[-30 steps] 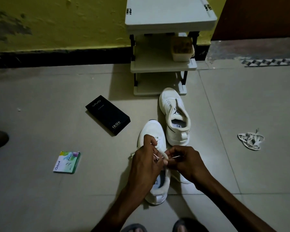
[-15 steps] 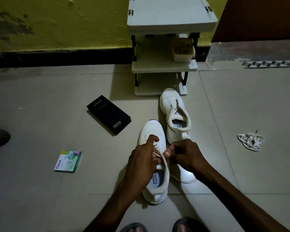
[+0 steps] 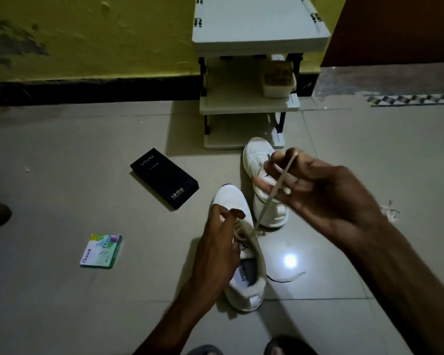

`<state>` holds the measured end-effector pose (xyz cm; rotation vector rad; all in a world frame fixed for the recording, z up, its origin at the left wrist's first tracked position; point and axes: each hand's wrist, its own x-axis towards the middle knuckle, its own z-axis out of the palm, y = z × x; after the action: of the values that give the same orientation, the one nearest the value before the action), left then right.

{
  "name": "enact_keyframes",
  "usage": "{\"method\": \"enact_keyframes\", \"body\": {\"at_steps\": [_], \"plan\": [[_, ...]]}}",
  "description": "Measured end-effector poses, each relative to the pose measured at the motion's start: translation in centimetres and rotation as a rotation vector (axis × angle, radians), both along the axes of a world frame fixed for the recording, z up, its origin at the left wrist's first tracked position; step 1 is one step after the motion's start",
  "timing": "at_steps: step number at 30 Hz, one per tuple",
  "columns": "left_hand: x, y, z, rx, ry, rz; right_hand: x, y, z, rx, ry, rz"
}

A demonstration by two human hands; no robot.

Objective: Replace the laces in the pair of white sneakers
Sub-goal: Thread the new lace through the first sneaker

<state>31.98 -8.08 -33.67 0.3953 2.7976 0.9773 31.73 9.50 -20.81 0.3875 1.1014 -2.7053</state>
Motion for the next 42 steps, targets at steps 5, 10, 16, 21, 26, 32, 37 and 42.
{"method": "enact_keyframes", "body": {"at_steps": [5,10,16,21,26,32,37,42], "plan": [[0.1,-0.7,-0.1,-0.015,-0.08,0.121,0.2,-1.0,-6.5,0.658,-0.335,0.213],[-0.2,-1.1,-0.3,-0.064,-0.182,0.218,1.9,-1.7,-11.1,1.651,-0.148,0.657],[-0.7,-1.0,-0.5,-0.074,-0.255,0.239,1.1,-0.9,-9.4,1.656,0.07,0.584],[-0.7,-1.3,-0.2,-0.027,-0.266,0.262,0.9,-0.6,-5.3,1.118,0.051,0.41],[-0.2,-1.1,-0.4,-0.019,-0.185,0.267,0.6,0.3,-2.1,1.067,0.047,0.412],[0.2,-0.7,-0.4,-0.002,-0.122,0.268,0.8,0.8,-2.4,1.111,-0.025,0.416],[0.1,-0.9,0.0,-0.004,-0.121,0.204,1.1,1.5,-2.6,1.398,-0.001,0.784],[-0.1,-1.2,0.4,-0.003,-0.101,0.189,2.6,1.1,-4.9,1.653,0.032,1.347]]}}
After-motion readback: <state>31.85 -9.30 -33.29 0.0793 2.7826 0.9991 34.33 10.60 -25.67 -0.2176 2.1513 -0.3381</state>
